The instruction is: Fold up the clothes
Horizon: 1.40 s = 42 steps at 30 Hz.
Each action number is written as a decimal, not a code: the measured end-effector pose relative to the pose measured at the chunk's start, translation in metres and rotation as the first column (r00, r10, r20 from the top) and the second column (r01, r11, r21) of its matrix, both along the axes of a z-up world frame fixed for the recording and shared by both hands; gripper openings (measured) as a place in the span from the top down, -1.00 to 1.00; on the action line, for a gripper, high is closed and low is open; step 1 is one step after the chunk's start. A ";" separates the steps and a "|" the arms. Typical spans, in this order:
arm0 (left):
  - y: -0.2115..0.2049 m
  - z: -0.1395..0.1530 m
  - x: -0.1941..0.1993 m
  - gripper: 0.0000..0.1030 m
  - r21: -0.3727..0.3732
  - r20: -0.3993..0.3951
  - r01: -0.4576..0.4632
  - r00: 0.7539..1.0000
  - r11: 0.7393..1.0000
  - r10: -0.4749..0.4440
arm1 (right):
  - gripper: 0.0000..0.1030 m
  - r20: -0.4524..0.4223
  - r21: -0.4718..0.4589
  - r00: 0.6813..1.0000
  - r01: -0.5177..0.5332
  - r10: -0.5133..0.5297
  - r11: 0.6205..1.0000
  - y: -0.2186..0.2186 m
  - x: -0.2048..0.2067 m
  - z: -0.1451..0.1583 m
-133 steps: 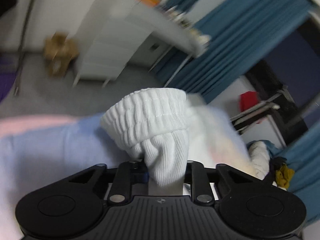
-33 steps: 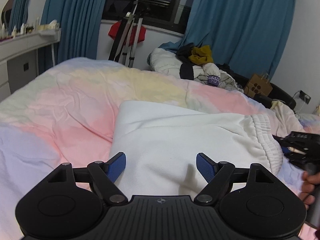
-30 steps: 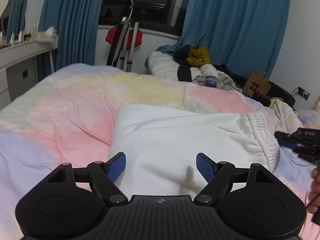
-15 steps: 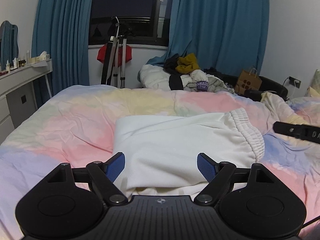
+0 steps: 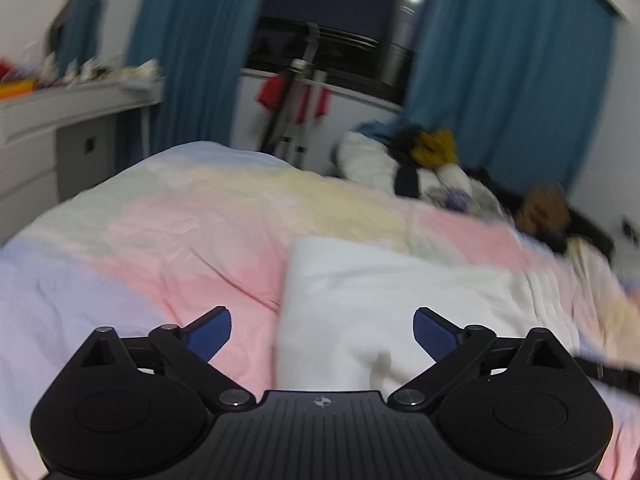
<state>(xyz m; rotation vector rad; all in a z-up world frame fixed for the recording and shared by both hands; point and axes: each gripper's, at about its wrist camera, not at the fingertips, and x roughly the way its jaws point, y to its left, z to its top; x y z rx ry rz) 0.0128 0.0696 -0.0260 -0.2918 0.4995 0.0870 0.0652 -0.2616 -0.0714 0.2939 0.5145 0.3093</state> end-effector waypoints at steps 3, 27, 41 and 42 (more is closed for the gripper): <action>0.018 -0.002 0.005 -0.99 -0.089 -0.011 0.001 1.000 0.996 -0.002 | -0.32 -0.055 0.068 0.992 0.117 -0.114 0.991 -0.028 0.006 -0.005; 0.078 -0.089 0.060 -0.99 -0.519 -0.250 -0.072 0.966 0.852 -0.070 | -0.76 -0.307 0.562 0.951 0.154 0.032 0.813 -0.053 0.071 -0.103; 0.084 -0.100 0.058 -0.94 -0.555 -0.244 -0.068 0.966 0.829 -0.084 | -0.77 -0.233 0.609 0.968 0.073 0.091 0.790 -0.042 0.077 -0.097; 0.085 -0.101 0.057 -0.94 -0.559 -0.244 -0.075 0.967 0.826 -0.078 | -0.76 -0.213 0.628 0.972 0.060 0.097 0.776 -0.042 0.078 -0.094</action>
